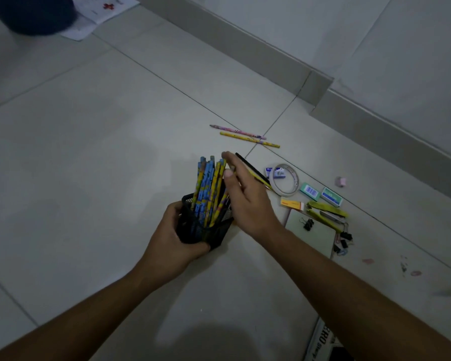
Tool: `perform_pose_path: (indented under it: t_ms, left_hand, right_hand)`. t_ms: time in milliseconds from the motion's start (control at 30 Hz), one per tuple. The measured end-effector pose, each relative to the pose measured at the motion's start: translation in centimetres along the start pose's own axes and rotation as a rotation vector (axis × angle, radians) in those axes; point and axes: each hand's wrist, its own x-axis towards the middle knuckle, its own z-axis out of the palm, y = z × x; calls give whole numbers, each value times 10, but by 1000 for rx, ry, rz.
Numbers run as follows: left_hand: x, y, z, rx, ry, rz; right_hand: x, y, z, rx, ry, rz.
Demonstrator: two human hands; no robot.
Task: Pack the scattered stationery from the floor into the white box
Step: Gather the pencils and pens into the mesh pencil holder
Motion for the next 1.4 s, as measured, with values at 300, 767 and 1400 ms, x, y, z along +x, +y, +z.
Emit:
perform_pose_path:
  t_ms: [300,767,1400]
  left_hand:
    - [8,-7,-5,-17,5,-12]
    - [41,11,5,-5,-73,-18]
    - [54,49,-9,-24,23,-6]
  right_hand:
    - [18,47,-23,-3,232,135]
    - [110,102,-43,-1212,-298,26]
    - [168,90,-48,-729,-18,-11]
